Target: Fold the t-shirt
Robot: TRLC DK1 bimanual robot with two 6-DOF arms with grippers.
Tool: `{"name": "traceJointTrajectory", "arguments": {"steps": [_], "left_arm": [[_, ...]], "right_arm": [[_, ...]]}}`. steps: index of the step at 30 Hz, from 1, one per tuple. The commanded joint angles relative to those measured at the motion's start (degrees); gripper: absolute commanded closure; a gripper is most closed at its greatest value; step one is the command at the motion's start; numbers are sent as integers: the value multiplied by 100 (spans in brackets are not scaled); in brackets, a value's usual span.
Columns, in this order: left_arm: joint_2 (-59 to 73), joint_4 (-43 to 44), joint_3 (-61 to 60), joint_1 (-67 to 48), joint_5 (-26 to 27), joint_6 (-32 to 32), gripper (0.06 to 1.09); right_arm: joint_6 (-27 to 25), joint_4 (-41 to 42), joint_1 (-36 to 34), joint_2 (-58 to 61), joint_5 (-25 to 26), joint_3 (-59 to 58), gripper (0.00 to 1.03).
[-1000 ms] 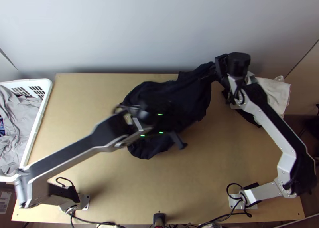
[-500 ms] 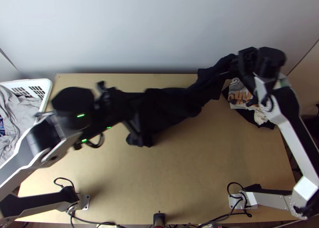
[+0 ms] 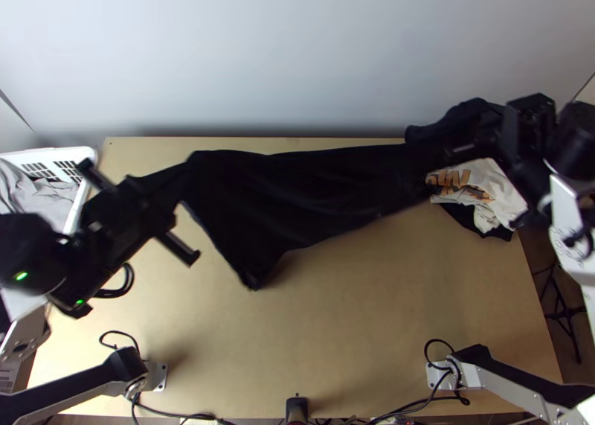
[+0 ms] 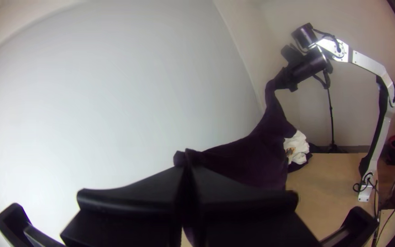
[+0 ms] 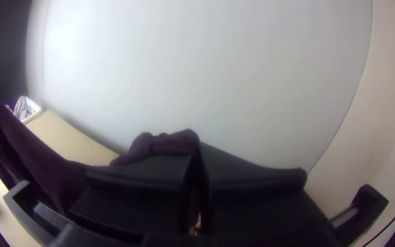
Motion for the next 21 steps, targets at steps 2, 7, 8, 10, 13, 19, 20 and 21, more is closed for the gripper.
{"name": "traceJointTrajectory", "arguments": {"steps": [2,7,8,10,13,19,20,21], "left_arm": [[-724,502,-717,220,-181,253,105],[-1032,617,-1315,325,-199,226,105],[-1076,652,-1420,325,-199,226,105],[-1128,687,-1517,334,-199,226,105],[-1181,705,-1491,334,-208,226,105],[-1269,748,-1253,369,-217,244,105],[-1269,766,-1183,369,-217,244,105],[-1269,766,-1104,369,-208,244,105]], "right_arm": [[38,-786,334,-626,-2,30,100],[38,-1111,562,-872,-2,-365,100],[38,-1129,597,-925,-10,-453,100],[56,-1243,668,-1013,-10,-567,100],[56,-1304,782,-1083,-10,-550,100],[-6,-1234,835,-1198,-2,-348,100],[-6,-1225,835,-1206,-2,-286,100],[-6,-1225,835,-1215,-2,-225,100]]}}
